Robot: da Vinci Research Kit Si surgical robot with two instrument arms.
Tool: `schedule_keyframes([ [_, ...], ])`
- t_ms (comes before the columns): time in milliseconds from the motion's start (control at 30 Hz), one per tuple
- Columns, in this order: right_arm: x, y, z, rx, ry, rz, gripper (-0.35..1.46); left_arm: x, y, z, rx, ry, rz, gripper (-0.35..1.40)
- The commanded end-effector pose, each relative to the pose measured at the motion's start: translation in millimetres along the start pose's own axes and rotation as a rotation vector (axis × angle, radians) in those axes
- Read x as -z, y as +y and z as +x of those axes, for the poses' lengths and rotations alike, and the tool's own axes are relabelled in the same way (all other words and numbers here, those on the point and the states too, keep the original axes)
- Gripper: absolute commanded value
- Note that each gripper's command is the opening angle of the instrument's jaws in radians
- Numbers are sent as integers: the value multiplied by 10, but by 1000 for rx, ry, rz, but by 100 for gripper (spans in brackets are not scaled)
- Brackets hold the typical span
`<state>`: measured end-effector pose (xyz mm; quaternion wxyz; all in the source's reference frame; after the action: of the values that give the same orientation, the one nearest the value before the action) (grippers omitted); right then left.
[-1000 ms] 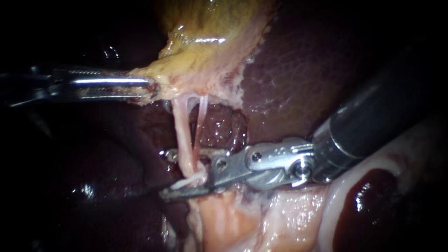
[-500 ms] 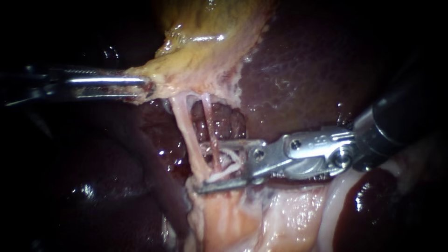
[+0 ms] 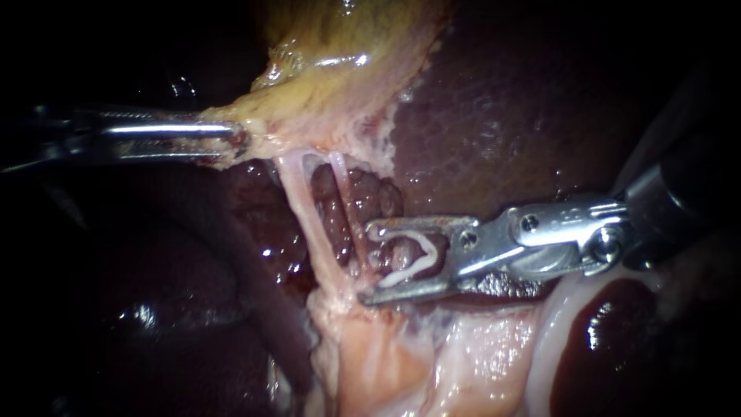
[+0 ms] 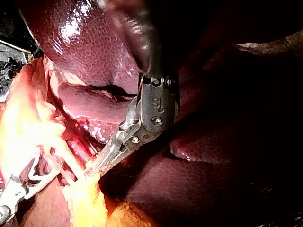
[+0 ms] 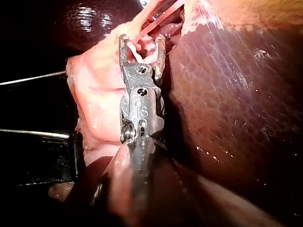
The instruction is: Clipping first clip left tube
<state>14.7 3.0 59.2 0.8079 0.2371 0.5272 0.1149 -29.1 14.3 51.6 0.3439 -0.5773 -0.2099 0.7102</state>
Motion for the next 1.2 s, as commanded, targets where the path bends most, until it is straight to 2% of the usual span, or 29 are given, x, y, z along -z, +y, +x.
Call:
schedule_keyframes([
  [33,1,0,0,0,1,0,48,0,0,0,0,0,0,-35],
  [267,8,-6,6,-1,3,-7,48,0,0,0,0,0,-1,-35],
  [500,15,-16,32,-11,54,-5,48,0,0,0,0,0,-1,-35],
  [633,9,-21,39,-11,76,8,48,0,0,0,0,0,-1,-35],
  [900,-9,-26,37,-21,80,26,48,0,0,0,0,0,0,-35],
  [1200,-30,-25,21,-44,78,38,48,-1,0,0,0,0,0,-35],
])
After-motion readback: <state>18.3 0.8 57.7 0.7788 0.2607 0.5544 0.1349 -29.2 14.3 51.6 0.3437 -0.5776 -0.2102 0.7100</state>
